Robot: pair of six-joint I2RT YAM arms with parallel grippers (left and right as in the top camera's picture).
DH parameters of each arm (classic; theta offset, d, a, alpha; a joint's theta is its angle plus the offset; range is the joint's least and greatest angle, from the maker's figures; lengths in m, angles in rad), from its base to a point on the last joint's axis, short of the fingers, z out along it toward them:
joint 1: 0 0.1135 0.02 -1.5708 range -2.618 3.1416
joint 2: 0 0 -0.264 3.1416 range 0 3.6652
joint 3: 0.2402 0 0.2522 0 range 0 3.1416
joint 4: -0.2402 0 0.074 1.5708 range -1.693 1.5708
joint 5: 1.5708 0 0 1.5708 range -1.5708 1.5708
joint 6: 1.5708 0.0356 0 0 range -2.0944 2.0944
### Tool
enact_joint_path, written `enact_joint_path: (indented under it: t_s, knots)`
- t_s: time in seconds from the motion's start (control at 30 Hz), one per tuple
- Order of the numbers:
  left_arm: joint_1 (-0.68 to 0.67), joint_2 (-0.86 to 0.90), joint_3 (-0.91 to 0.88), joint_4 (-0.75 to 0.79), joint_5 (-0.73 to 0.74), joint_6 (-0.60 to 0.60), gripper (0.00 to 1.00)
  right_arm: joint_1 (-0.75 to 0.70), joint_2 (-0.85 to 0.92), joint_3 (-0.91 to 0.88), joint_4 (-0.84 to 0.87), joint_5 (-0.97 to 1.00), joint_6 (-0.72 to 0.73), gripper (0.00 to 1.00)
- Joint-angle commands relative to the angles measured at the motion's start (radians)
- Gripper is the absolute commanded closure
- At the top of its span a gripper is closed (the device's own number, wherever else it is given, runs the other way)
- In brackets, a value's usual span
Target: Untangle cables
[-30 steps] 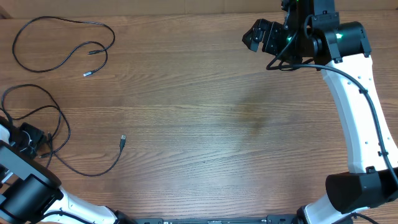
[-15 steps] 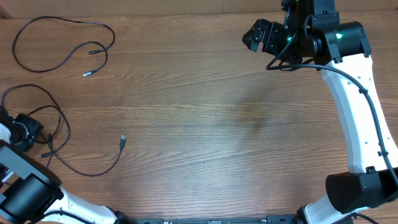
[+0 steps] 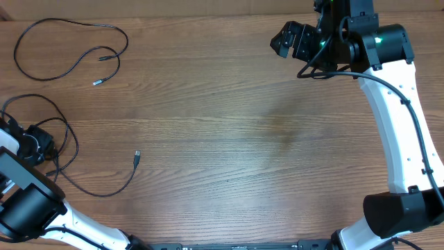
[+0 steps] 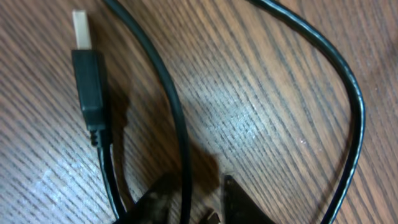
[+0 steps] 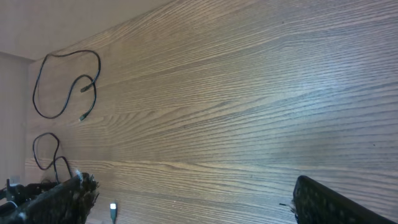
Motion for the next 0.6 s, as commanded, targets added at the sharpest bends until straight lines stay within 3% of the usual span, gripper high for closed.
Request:
enact_joint_path:
  t_s: [0.0,0.1,0.37,0.57]
  knots:
    - [0.000,0.014,0.011,0.004,-0.008,-0.006,0.80,-0.002,-0.029,0.003,0.003,0.007,-0.008,0.00]
    - [0.000,0.011,0.043,-0.022,-0.008,-0.008,0.95,-0.002,-0.029,0.003,0.003,0.007,-0.008,0.00]
    - [0.002,0.011,0.202,-0.189,-0.056,-0.095,0.96,-0.002,-0.029,0.003,0.003,0.007,-0.008,0.00]
    - [0.010,0.011,0.265,-0.385,-0.331,-0.330,0.96,-0.002,-0.029,0.003,0.003,0.007,-0.008,0.00]
